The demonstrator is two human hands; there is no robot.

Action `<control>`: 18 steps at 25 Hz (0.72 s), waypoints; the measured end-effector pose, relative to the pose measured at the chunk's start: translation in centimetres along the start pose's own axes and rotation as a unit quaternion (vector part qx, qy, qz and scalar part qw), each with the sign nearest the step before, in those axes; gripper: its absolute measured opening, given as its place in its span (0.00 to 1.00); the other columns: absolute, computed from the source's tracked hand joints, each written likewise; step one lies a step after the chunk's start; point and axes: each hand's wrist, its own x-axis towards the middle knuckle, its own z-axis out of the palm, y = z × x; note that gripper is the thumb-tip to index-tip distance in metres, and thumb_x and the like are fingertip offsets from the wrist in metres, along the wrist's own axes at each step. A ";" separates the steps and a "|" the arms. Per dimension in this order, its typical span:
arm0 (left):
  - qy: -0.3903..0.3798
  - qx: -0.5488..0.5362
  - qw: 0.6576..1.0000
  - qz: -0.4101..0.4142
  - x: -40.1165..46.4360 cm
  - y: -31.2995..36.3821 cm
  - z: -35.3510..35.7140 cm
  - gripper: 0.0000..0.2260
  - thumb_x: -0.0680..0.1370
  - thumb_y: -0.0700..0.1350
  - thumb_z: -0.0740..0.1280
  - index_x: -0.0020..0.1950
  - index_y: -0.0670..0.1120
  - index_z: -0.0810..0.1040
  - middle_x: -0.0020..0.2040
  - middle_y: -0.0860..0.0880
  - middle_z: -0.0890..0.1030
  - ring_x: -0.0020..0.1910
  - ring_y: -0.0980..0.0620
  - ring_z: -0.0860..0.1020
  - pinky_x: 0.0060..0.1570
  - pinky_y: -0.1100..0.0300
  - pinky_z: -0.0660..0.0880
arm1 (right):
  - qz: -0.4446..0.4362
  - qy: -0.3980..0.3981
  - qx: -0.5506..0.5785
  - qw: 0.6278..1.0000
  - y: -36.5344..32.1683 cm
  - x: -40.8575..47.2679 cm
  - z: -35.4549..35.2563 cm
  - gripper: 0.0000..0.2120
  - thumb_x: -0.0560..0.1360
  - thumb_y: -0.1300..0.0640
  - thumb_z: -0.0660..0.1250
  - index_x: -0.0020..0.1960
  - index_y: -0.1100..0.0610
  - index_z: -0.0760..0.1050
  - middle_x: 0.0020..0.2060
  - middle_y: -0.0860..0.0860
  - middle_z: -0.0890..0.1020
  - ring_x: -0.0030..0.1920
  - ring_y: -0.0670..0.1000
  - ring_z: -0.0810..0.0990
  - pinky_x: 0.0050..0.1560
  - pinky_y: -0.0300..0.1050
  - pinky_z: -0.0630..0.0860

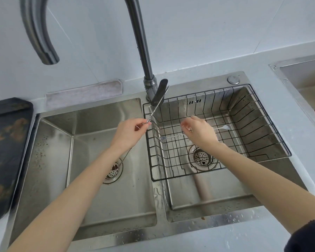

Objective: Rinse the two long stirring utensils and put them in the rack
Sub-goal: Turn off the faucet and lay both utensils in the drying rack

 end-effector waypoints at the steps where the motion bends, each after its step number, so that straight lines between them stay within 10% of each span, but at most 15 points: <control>1: 0.005 -0.012 1.000 0.006 -0.1 0.5 -0.3 0.11 0.77 0.46 0.62 0.54 0.45 0.82 0.43 0.45 0.82 0.33 0.51 0.73 0.35 0.68 0.65 | -0.002 0.003 0.040 0.999 -1.2 -0.3 -0.1 0.10 0.78 0.56 0.60 0.53 0.58 0.77 0.49 0.55 0.81 0.50 0.57 0.79 0.47 0.50 0.78; 4: 0.018 -0.057 0.998 0.010 -0.2 1.9 -1.0 0.10 0.77 0.45 0.63 0.54 0.46 0.82 0.34 0.52 0.78 0.28 0.60 0.73 0.37 0.74 0.69 | 0.001 -0.016 0.141 0.990 -4.4 -0.8 -0.6 0.10 0.76 0.55 0.63 0.54 0.56 0.78 0.50 0.53 0.83 0.49 0.51 0.80 0.54 0.47 0.77; 8: 0.020 -0.179 0.984 -0.002 -0.5 4.0 -1.5 0.10 0.77 0.42 0.62 0.54 0.44 0.81 0.33 0.53 0.77 0.31 0.61 0.76 0.45 0.56 0.79 | 0.002 -0.044 0.230 0.972 -6.8 -1.9 -1.3 0.11 0.74 0.54 0.66 0.54 0.57 0.79 0.50 0.52 0.85 0.44 0.44 0.77 0.44 0.30 0.71; 18: 0.000 -0.301 0.953 -0.013 -0.6 6.9 0.2 0.11 0.78 0.42 0.62 0.56 0.38 0.78 0.41 0.48 0.79 0.37 0.59 0.78 0.32 0.72 0.77 | 0.030 0.017 0.212 0.977 -4.2 -2.7 -3.4 0.05 0.72 0.59 0.69 0.46 0.60 0.80 0.37 0.50 0.81 0.33 0.40 0.75 0.36 0.23 0.70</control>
